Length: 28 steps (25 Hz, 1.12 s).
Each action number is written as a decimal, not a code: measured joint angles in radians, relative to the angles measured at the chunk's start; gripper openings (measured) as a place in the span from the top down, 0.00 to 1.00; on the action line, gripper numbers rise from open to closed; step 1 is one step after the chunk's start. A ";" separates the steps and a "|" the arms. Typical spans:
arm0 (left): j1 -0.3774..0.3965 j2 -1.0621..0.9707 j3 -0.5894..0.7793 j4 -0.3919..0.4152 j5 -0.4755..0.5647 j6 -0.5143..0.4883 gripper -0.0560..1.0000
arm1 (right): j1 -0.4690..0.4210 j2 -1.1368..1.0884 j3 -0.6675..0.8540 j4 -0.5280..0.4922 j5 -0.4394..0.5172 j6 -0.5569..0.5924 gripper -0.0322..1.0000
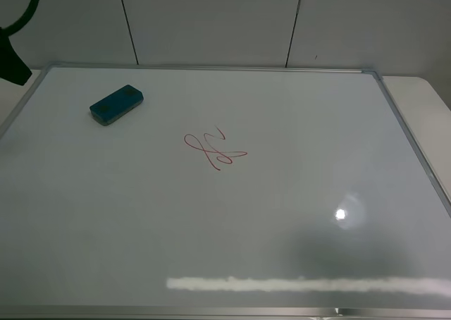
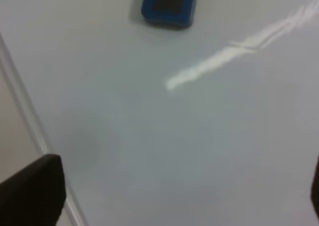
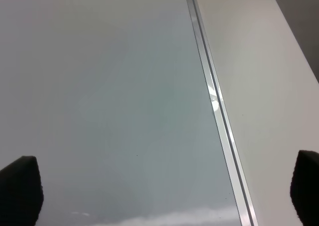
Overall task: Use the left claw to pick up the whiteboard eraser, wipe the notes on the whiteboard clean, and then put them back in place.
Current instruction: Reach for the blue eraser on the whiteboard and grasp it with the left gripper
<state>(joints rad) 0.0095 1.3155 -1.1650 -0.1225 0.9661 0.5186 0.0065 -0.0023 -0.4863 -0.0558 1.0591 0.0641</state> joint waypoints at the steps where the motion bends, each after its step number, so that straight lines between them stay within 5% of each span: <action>1: 0.000 0.019 -0.020 -0.004 0.000 0.007 0.01 | 0.000 0.000 0.000 0.000 0.000 0.000 0.01; 10: 0.000 0.223 -0.198 -0.012 0.020 0.015 0.01 | 0.000 0.000 0.000 0.000 0.000 0.000 0.01; 28: 0.016 0.449 -0.232 -0.012 -0.088 0.056 0.01 | 0.000 0.000 0.000 0.000 0.000 0.000 0.01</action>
<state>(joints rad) 0.0259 1.7645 -1.3972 -0.1345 0.8778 0.5748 0.0065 -0.0023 -0.4863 -0.0558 1.0591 0.0641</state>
